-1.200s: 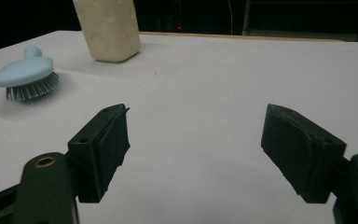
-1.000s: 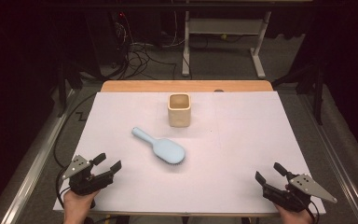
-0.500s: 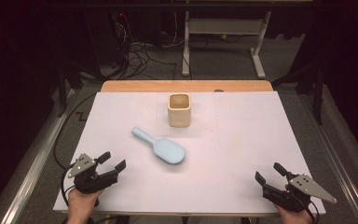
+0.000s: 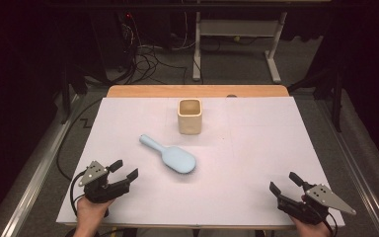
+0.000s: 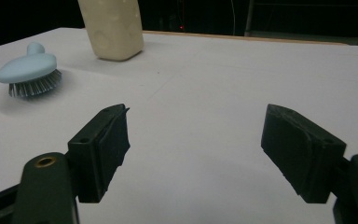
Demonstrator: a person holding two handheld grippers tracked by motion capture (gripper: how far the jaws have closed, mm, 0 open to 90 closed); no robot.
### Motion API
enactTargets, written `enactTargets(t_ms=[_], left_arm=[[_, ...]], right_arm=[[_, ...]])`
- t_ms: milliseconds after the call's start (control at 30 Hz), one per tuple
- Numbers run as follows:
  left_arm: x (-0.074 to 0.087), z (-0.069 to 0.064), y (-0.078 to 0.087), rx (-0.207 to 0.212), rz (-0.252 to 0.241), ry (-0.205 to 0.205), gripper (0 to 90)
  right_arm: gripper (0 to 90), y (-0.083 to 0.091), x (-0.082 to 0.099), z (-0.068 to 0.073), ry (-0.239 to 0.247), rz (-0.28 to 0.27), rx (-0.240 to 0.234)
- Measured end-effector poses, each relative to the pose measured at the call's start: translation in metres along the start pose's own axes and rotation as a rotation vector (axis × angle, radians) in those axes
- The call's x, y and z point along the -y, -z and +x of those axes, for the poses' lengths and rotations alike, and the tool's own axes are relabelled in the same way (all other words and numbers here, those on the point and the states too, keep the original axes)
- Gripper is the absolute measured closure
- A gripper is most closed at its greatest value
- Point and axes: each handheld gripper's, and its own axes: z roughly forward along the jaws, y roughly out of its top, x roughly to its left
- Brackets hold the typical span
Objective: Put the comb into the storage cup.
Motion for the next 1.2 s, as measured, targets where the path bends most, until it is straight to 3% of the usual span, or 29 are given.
enactTargets(t_ms=[200,1200], left_arm=[[-0.002,-0.003,-0.001,0.006,-0.006,-0.019,30.5],[-0.02,-0.015,-0.023,0.026,-0.028,-0.035,30.9]], right_arm=[[23.9,0.0,0.0,0.001,0.001,0.004,-0.001],[23.9,0.001,0.0,0.001,-0.006,0.0,-0.01]])
